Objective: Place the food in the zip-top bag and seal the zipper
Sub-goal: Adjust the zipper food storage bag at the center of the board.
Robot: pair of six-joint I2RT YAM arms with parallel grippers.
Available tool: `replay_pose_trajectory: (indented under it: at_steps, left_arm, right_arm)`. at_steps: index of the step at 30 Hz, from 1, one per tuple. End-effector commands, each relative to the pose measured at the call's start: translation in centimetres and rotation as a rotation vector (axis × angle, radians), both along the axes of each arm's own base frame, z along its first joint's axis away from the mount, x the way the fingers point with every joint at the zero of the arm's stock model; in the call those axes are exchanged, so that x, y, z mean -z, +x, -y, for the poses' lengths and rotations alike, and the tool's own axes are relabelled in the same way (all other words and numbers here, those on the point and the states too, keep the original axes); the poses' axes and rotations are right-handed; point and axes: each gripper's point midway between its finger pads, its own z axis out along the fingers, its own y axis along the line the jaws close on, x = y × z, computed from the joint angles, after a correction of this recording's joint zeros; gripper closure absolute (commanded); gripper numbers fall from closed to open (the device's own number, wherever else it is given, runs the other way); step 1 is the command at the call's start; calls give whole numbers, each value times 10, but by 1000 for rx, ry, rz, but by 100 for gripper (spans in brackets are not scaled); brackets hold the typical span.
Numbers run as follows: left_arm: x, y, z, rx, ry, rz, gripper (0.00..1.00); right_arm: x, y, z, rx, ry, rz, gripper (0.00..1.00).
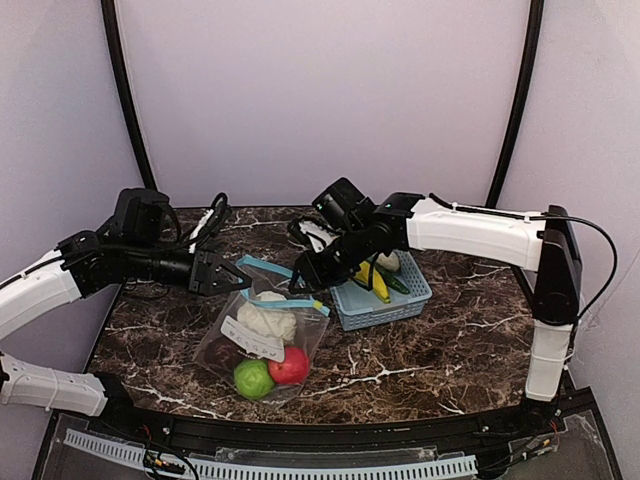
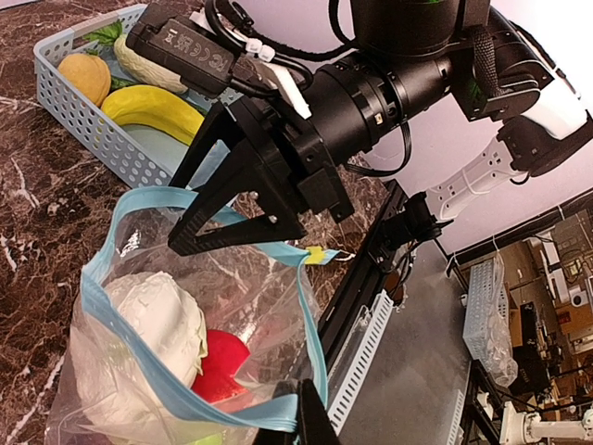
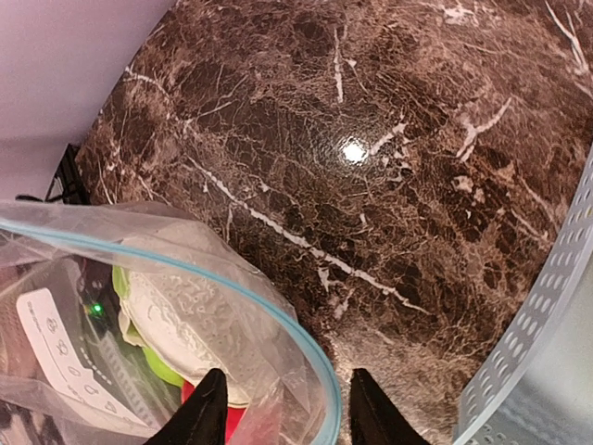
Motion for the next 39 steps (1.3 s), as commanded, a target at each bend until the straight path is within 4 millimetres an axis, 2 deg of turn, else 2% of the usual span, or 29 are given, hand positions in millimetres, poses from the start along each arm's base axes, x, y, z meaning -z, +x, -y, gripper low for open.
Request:
replay_pose_trajectory:
  at_steps: [1, 4, 6, 11, 18, 22, 25, 29, 33, 36, 39]
  left_arm:
    - [-12, 0, 1, 21, -9, 45, 99]
    - [-9, 4, -1, -3, 7, 44, 99]
    - [-7, 8, -4, -32, 25, 45, 99]
    - [-8, 20, -8, -94, 56, 62, 99]
    - [-18, 39, -9, -157, 75, 84, 99]
    - [-19, 55, -8, -208, 68, 63, 99]
    - [-21, 63, -3, -223, 45, 49, 99]
    - [-19, 72, 1, -256, 14, 17, 99]
    - [-11, 71, 4, -260, -13, -23, 84]
    - [-6, 65, 1, -260, -13, -47, 64]
    - [2, 58, -6, -272, 4, -71, 50]
  right_arm:
    - [-1, -6, 3, -28, 14, -19, 67]
    - [-8, -9, 5, -23, 31, -19, 92]
    - [-15, -12, 8, -19, 51, -19, 100]
    - [-46, -14, 18, 31, 102, 14, 100]
    - [-103, -23, 38, 103, 191, 84, 100]
    - [-115, -35, 40, 116, 216, 97, 100]
    - [-117, -42, 35, 124, 242, 108, 100]
    - [-100, -43, 25, 178, 242, 108, 100]
    - [-80, -34, 20, 301, 190, 141, 100]
    - [-74, -29, 17, 364, 177, 145, 100]
    - [-73, -25, 15, 407, 176, 151, 100]
